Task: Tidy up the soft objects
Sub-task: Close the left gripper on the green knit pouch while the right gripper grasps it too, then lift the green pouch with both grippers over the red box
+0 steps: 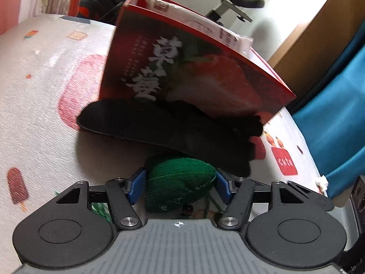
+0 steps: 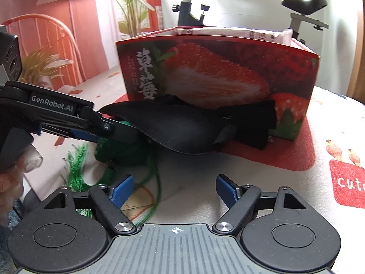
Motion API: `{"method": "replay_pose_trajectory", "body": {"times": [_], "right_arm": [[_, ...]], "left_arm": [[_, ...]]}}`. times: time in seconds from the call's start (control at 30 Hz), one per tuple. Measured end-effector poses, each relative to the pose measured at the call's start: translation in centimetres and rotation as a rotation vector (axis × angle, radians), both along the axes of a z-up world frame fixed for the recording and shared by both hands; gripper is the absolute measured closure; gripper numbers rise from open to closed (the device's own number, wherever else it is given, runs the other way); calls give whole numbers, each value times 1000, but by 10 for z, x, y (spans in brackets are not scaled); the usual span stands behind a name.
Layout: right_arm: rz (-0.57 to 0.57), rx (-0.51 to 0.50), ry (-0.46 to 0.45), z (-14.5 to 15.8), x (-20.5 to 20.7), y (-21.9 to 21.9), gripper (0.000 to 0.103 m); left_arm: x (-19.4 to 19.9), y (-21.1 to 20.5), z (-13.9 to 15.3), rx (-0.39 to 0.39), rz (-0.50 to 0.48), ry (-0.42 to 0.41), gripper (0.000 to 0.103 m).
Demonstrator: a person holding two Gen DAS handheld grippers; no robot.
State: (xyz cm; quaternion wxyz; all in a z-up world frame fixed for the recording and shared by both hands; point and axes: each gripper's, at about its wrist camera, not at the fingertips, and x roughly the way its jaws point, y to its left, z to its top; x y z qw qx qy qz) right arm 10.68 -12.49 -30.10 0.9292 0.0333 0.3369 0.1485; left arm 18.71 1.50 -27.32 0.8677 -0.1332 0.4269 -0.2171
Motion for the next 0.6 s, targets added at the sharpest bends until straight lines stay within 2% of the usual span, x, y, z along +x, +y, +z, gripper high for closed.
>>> {"method": "replay_pose_trajectory", "body": {"times": [0.1, 0.23, 0.6], "right_arm": [[28, -13, -3, 1, -2, 5, 41], [60, -6, -2, 1, -4, 9, 47], [127, 11, 7, 1, -8, 15, 55]], "left_arm": [[-4, -8, -3, -19, -34, 15, 37], [-10, -18, -7, -26, -72, 18, 37], [-16, -20, -8, -33, -91, 14, 38]]}}
